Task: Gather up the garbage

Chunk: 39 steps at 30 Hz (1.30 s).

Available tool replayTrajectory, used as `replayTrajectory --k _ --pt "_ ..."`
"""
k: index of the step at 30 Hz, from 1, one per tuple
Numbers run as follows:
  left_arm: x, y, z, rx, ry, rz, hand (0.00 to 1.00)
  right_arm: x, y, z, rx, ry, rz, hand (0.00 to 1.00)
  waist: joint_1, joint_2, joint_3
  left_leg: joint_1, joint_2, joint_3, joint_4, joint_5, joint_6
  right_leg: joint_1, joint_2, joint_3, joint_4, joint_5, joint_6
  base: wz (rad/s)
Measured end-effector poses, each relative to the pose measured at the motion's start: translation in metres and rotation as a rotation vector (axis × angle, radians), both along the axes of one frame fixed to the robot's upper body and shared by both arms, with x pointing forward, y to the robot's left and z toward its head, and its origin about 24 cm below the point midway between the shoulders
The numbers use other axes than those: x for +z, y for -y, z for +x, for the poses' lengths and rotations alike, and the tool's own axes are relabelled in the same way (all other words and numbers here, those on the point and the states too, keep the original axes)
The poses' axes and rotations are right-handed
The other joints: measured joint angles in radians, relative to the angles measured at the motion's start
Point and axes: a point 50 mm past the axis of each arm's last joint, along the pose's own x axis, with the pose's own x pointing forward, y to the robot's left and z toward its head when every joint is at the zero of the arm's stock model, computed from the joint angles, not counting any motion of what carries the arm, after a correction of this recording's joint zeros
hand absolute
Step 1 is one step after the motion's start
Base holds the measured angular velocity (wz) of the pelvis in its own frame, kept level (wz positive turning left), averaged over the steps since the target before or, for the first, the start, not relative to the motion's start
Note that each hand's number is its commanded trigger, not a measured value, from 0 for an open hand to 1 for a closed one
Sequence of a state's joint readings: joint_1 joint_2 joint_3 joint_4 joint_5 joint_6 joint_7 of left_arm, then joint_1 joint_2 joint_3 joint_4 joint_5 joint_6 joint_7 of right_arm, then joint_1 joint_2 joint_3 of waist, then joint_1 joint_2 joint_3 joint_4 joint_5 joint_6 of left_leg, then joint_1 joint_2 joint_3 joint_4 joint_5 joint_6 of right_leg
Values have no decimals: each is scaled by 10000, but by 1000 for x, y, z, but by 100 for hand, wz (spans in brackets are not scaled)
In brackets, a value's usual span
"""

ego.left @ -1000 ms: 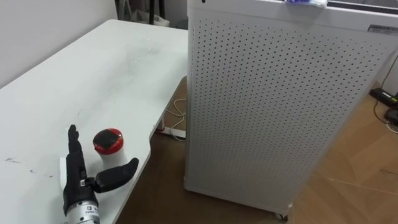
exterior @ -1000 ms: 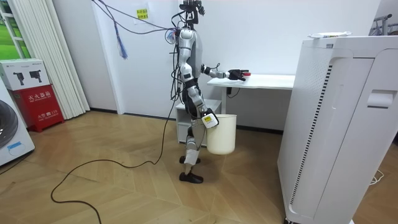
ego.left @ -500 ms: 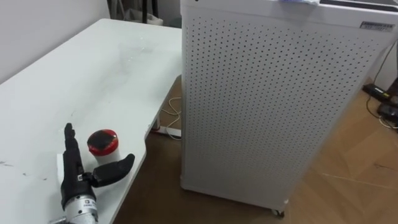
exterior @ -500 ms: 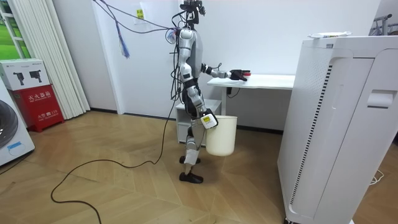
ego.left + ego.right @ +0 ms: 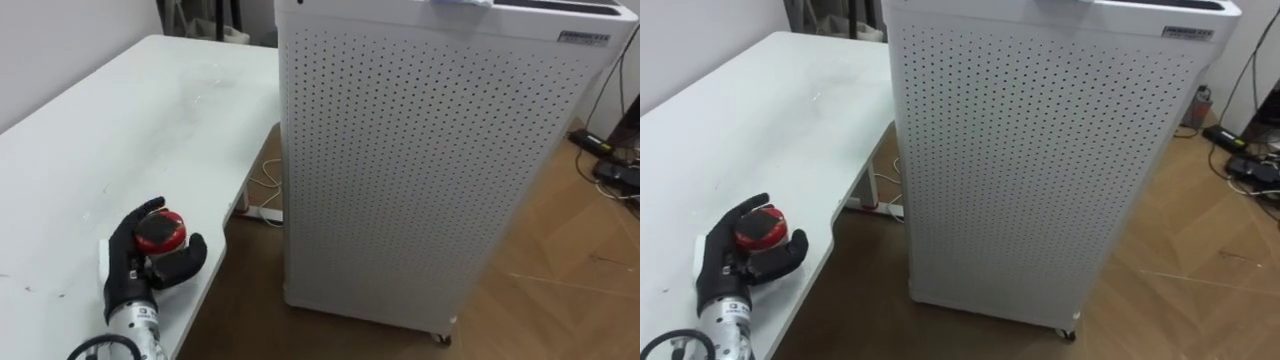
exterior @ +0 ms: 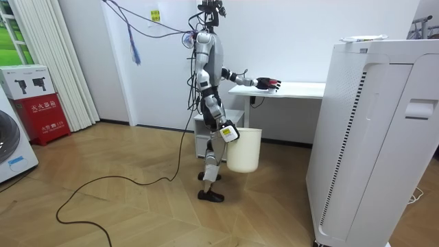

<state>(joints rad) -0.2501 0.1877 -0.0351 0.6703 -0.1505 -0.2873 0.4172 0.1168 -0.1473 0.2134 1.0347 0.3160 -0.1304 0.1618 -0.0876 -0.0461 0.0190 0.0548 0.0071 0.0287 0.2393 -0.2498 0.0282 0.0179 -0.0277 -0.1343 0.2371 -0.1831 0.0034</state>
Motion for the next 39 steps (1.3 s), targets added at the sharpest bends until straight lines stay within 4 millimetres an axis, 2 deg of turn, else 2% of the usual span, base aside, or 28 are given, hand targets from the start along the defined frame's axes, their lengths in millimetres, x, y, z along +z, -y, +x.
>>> replayTrajectory --k 15,20,23,26,28,31,39 --pt "-1 11 4 -1027 -201 -152 100 2 -2 8 221 168 -55 100 24 48 6 -132 5 44 22 0 0 -170 -73 -26 58 4 1 -1" --pt "4 26 7 -1699 -84 -28 100 4 -5 20 662 349 -40 100 125 42 2 -309 14 209 213 -1 1 -511 -104 -33 468 2 0 -8" --pt "23 45 13 -2508 780 -74 100 5 -9 30 906 463 -25 100 177 33 3 -533 -29 211 355 -2 3 -820 -198 -49 717 2 0 -7" --pt "54 63 18 -3306 2165 -107 100 10 -13 46 1270 752 -52 100 412 23 5 -795 -34 455 390 27 55 -1166 -227 -52 771 39 -34 -22" --pt "64 75 18 -3801 2621 -169 100 12 -15 53 1429 900 -79 100 454 23 8 -887 -31 427 433 42 79 -1233 -232 -87 799 65 -48 3" --pt "70 95 15 -4777 2894 -175 100 17 -17 67 1693 1253 -150 100 645 27 10 -1086 -35 448 552 49 88 -1425 -263 -149 921 72 -58 5" --pt "88 114 8 -6392 3618 -111 100 36 -23 96 1921 2520 59 100 858 62 16 -1487 -31 297 769 60 92 -1705 -299 -290 1037 93 -89 5"
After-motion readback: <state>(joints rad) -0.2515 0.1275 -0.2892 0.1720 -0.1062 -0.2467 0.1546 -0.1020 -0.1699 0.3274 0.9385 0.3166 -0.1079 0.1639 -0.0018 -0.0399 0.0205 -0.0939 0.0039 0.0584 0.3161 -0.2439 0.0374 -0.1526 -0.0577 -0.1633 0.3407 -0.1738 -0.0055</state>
